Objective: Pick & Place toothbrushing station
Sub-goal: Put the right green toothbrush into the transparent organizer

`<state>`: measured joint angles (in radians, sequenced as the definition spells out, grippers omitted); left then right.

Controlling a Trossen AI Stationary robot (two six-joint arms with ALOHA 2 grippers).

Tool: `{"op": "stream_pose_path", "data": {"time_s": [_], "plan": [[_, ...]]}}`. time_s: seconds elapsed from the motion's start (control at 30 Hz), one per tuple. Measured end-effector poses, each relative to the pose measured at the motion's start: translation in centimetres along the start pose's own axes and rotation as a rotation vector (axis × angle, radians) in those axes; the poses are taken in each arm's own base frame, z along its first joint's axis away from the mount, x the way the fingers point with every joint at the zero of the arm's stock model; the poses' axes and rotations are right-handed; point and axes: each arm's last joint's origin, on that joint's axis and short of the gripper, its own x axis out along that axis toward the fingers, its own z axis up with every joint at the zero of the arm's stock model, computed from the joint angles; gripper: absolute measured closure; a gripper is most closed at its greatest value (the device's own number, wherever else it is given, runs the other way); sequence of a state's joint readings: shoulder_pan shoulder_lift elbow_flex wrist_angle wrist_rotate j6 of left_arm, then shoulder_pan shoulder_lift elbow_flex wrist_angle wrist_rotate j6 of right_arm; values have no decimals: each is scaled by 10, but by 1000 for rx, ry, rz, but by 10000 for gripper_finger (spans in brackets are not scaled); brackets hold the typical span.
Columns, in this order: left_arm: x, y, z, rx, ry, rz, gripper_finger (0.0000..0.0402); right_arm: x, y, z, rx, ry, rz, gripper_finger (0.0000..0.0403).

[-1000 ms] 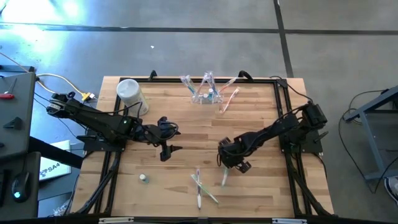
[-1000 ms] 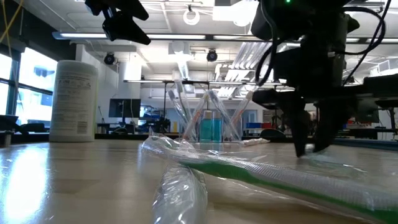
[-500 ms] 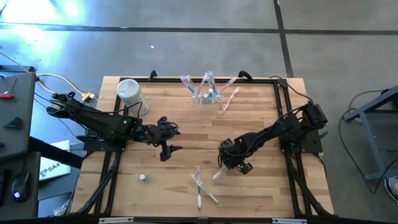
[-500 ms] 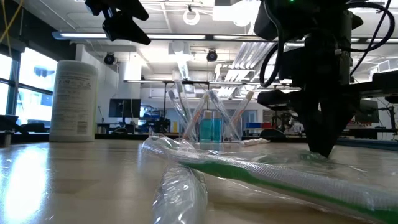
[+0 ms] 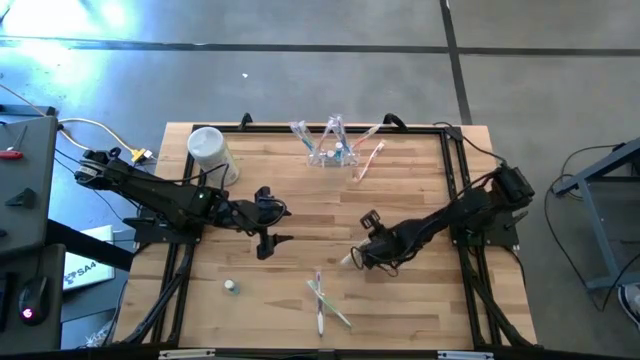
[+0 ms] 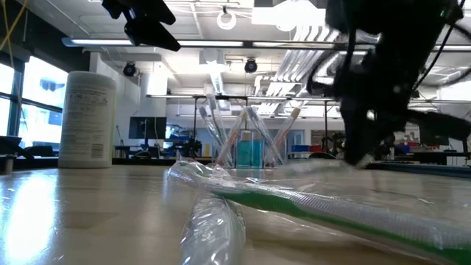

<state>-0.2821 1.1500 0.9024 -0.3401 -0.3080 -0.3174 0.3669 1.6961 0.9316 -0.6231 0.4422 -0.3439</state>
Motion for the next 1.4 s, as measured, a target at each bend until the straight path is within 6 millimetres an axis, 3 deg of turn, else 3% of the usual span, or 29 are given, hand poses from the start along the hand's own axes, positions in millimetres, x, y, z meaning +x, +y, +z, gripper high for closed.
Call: {"op": "stream_pose_path", "data": {"time_s": [0.23, 0.5, 0.83, 1.07, 1.4], "plan": [[4, -1, 0, 17, 14, -41, 82, -21, -1, 2, -28, 36, -267, 400], [39, -3, 4, 112, -7, -204, 82, -42, -15, 22, -95, 42, -545, 400], [73, 24, 11, -8, -47, -180, 82, -63, -33, 44, -204, 124, -844, 400], [87, 25, 8, -37, -37, -254, 82, -65, -39, 47, -249, 164, -879, 400], [93, 26, 6, -32, -43, -205, 82, -62, -46, 45, -248, 179, -871, 400]]}}
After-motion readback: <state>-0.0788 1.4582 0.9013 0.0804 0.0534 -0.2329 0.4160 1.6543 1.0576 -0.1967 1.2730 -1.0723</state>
